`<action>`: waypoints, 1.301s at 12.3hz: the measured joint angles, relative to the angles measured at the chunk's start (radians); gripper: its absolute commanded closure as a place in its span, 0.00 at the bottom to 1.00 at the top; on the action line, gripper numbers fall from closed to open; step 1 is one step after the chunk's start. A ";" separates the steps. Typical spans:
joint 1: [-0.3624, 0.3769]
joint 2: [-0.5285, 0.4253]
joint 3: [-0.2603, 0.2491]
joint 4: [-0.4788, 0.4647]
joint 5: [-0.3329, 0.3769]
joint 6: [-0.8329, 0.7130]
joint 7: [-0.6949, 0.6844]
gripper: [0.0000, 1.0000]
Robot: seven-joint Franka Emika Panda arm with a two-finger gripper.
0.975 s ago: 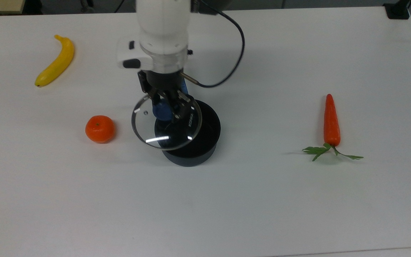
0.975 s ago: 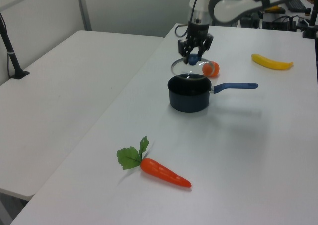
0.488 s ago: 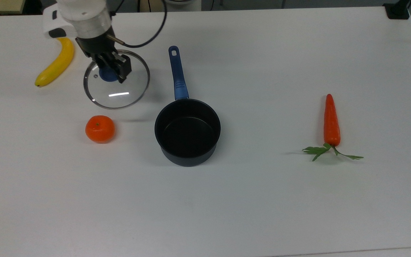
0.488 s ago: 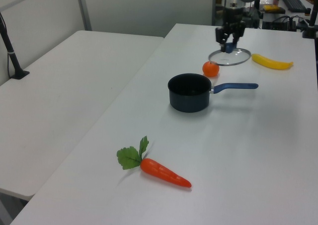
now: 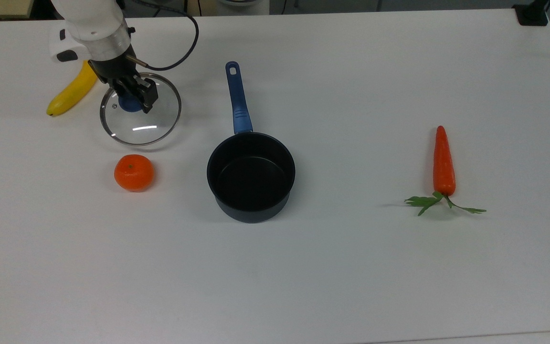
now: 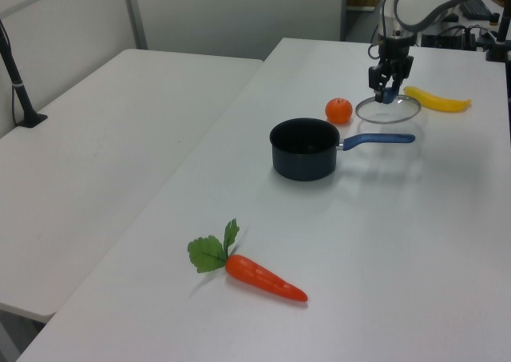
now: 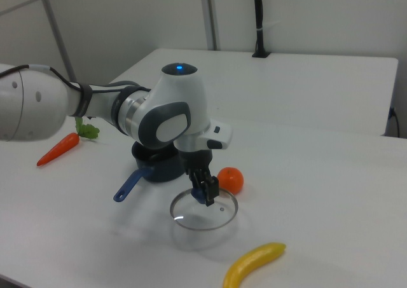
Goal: Open lid
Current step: 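Lower the glass lid onto the table beside the orange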
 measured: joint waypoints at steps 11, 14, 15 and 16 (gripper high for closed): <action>-0.007 0.040 0.004 -0.041 0.000 0.051 -0.038 0.40; -0.007 0.041 0.004 -0.041 0.000 0.051 -0.044 0.30; -0.007 0.043 0.004 -0.041 0.000 0.051 -0.050 0.30; -0.007 0.044 0.004 -0.041 0.000 0.049 -0.054 0.28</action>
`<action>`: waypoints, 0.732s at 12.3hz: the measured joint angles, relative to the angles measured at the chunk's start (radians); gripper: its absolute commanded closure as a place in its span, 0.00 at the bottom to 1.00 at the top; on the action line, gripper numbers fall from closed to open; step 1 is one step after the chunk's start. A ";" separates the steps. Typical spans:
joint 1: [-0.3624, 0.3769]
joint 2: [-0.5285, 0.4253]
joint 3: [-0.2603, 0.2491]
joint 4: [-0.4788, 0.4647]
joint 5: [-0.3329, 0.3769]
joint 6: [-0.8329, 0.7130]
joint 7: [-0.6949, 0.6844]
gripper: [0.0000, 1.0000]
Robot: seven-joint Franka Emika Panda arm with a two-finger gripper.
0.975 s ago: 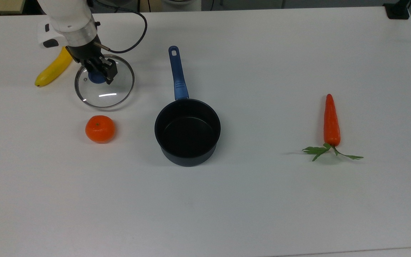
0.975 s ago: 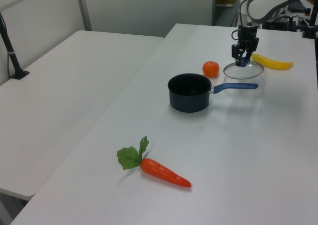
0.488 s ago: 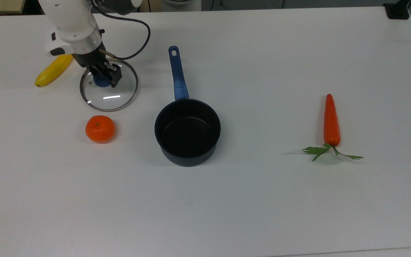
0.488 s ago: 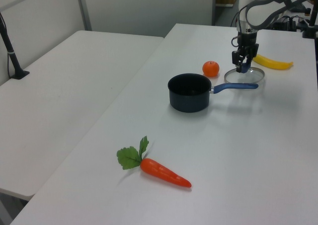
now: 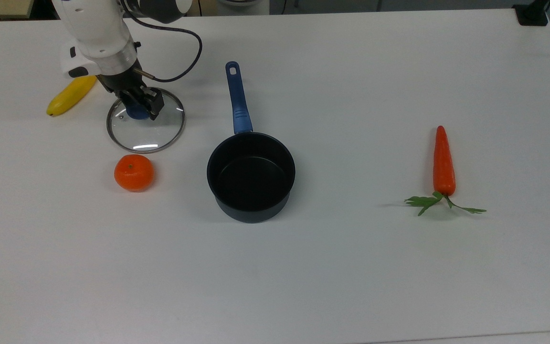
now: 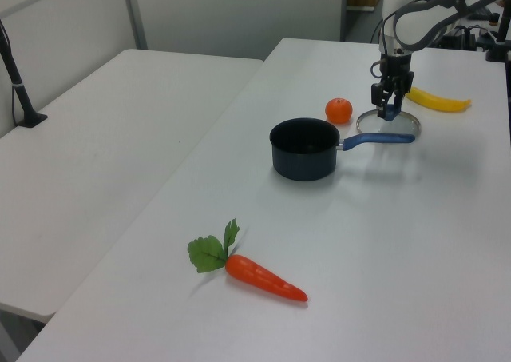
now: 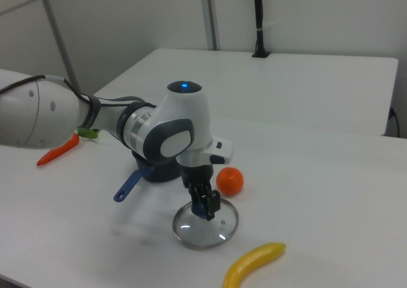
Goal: Open lid
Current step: 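Lower the glass lid onto the table beside the orange, then open the gripper and raise it away from the lid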
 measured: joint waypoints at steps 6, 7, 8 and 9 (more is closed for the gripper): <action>0.000 -0.008 0.000 0.110 0.000 -0.141 -0.002 0.00; 0.001 -0.018 0.001 0.167 0.000 -0.205 -0.003 0.00; 0.004 -0.035 0.006 0.224 0.000 -0.285 -0.005 0.00; 0.010 -0.059 0.014 0.270 0.000 -0.365 -0.008 0.00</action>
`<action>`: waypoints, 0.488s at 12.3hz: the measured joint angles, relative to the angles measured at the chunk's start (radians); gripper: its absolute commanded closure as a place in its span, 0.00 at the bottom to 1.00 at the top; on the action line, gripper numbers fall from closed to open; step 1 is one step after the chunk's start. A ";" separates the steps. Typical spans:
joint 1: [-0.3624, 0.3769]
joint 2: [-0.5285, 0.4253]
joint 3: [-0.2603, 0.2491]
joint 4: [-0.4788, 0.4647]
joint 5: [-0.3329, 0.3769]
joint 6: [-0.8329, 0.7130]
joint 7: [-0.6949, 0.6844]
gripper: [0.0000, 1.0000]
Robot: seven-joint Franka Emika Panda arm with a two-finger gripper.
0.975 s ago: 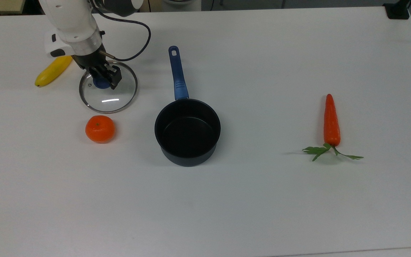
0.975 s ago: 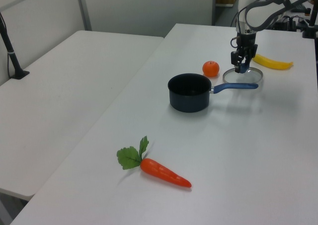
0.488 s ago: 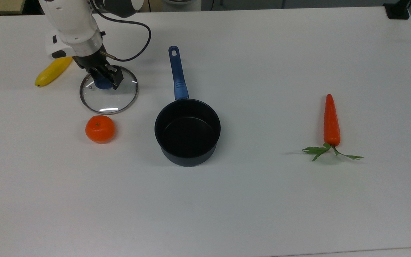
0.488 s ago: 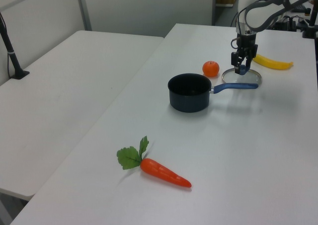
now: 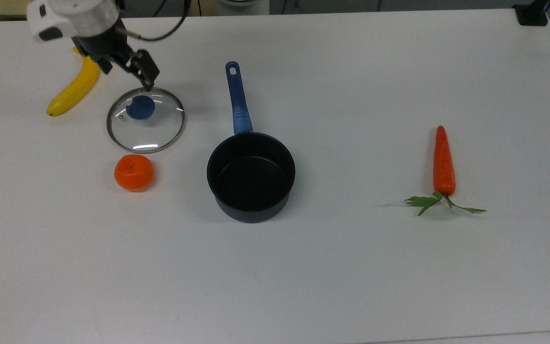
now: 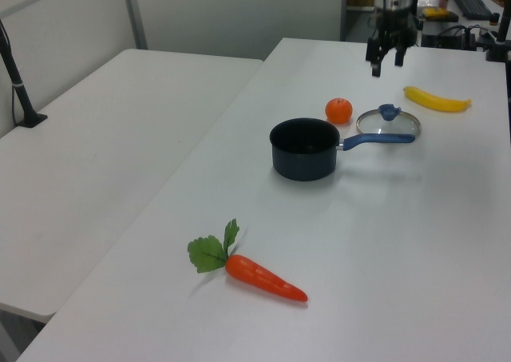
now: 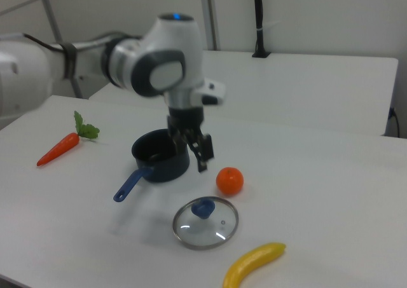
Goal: Open lid
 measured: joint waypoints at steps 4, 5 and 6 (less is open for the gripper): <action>0.068 -0.099 0.012 0.044 0.000 -0.197 -0.004 0.00; 0.076 -0.106 0.012 0.044 0.000 -0.214 -0.004 0.00; 0.084 -0.106 0.012 0.043 0.000 -0.217 -0.004 0.00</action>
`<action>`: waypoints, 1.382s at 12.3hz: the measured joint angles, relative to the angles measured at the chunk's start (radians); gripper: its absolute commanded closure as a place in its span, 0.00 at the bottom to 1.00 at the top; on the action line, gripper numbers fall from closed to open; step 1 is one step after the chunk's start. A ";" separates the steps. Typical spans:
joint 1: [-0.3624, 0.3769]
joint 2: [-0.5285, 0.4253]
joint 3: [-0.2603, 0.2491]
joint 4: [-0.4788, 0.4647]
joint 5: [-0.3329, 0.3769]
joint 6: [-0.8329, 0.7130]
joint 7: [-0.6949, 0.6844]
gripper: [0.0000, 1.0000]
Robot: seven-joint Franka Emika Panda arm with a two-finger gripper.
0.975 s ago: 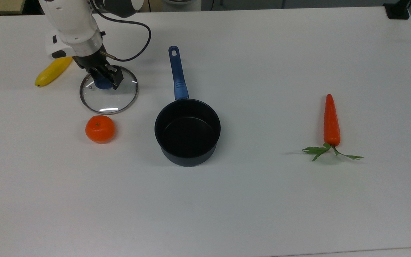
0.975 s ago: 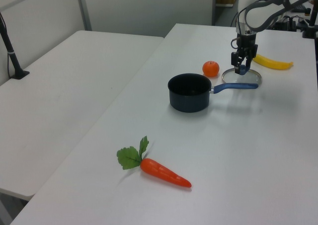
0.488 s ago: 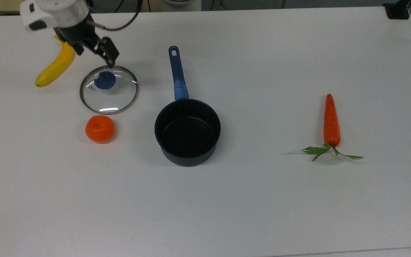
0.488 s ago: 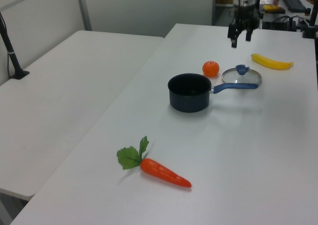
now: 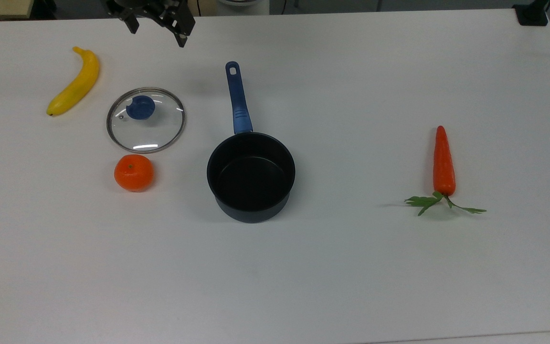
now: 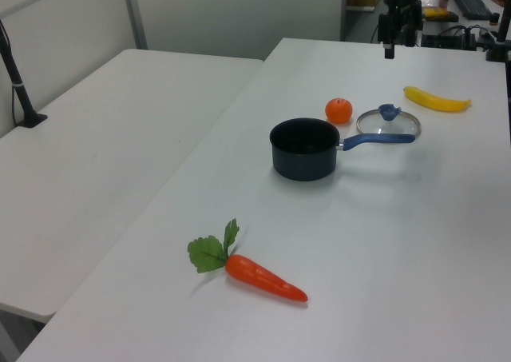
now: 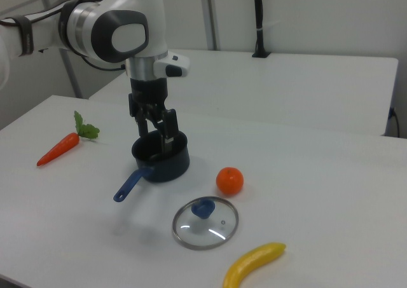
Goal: Open lid
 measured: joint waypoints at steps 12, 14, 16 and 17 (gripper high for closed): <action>0.007 -0.007 -0.011 0.002 0.000 0.000 -0.049 0.00; 0.000 -0.033 -0.016 0.004 0.000 0.000 -0.112 0.00; -0.007 -0.053 -0.016 0.004 0.000 0.000 -0.144 0.00; -0.008 -0.056 -0.016 0.005 0.000 0.003 -0.167 0.00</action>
